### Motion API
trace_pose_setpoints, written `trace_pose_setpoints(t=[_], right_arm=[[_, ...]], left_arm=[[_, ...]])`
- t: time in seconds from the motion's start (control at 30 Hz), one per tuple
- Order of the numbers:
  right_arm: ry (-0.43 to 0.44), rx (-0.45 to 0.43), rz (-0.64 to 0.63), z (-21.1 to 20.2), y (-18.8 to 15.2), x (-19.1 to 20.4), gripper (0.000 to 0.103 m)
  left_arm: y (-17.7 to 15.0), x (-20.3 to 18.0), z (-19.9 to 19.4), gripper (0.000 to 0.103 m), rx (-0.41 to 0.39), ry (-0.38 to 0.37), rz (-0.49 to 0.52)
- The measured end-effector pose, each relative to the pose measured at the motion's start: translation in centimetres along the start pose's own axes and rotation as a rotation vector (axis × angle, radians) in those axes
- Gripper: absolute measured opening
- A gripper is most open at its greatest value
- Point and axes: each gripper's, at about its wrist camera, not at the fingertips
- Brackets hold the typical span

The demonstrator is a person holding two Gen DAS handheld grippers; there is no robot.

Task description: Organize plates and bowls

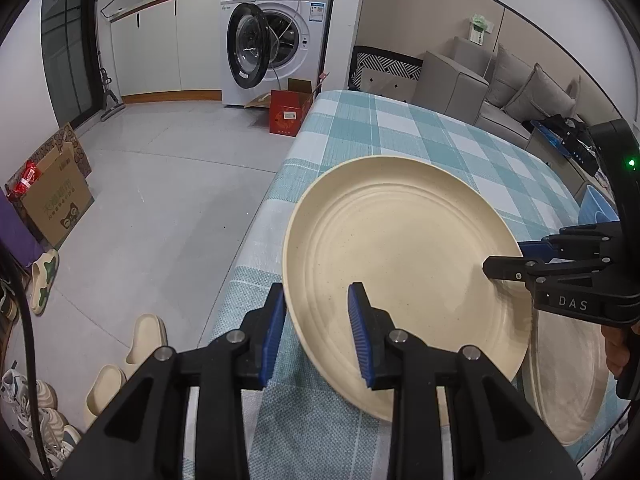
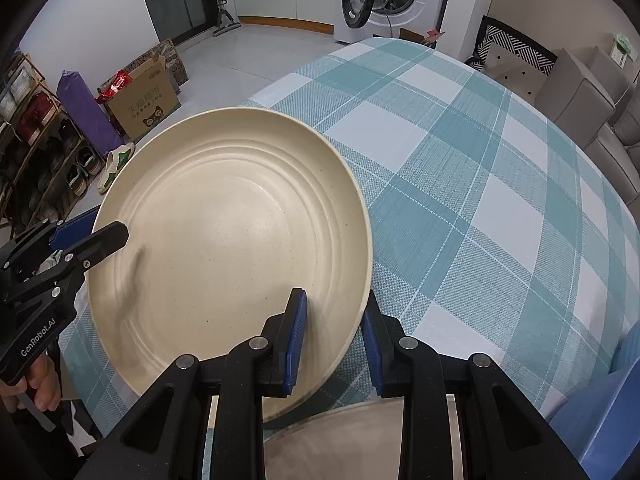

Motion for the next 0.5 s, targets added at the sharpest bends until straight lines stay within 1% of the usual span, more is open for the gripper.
trace_pose_setpoints(t=[0.5], right_arm=[[-0.026,-0.021,-0.003,-2.4,-0.6,0.1,0.027]], left_arm=[[0.2,-0.7,-1.4,0.03,-0.025,-0.007,0.019]])
Point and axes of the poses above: each gripper's, at about its wrist camera, not at the fingertips, and z roughly the way its jaws point, x to its left, y to its top, and after that the axes turned 7 degrees about x, right-handed
